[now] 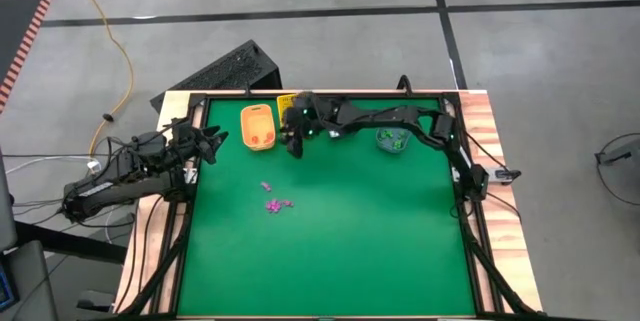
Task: Sort Halloween decoration
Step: Put the pink skeleton toy into the yellow bin
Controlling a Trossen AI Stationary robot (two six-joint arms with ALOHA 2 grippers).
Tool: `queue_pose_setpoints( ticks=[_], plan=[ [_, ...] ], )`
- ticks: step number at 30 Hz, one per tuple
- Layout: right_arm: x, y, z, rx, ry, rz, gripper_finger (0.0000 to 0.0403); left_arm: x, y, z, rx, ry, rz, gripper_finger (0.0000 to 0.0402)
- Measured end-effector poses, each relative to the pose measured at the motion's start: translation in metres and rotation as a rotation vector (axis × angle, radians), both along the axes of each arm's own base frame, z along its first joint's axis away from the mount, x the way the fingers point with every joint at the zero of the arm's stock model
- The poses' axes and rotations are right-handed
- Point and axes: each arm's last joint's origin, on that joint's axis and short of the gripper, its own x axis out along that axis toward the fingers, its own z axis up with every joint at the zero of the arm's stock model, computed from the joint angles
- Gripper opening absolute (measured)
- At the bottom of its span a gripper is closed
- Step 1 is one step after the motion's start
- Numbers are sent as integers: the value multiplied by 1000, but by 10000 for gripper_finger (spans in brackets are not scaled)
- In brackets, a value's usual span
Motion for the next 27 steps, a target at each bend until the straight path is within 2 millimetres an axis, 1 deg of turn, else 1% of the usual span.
queue_pose_setpoints(
  ticks=[4, 8, 12, 15, 19, 21, 22, 27],
  plan=[
    [11, 36, 2, -30, -17, 56, 183, 0, 0, 0, 0, -1, 0, 231],
    [20, 74, 1, -180, 3, 71, 180, 0, 0, 0, 0, 0, 0, 231],
    [24, 105, 1, -315, 10, 94, 180, 0, 0, 0, -2, -2, 0, 231],
    [26, 118, 2, -311, -3, 107, 180, 0, 0, 0, -3, -4, -4, 231],
    [31, 127, -2, -230, -45, 70, 180, 0, 0, 0, -10, -8, -3, 231],
    [35, 130, -11, -195, -58, 45, 179, 0, 0, 0, -16, -13, -2, 231],
    [37, 132, -12, -176, -78, 37, 179, 0, 0, 0, -22, -15, -1, 231],
    [42, 139, -27, -113, -68, 15, 179, 0, 0, -2, -44, -6, 2, 231]
  ],
)
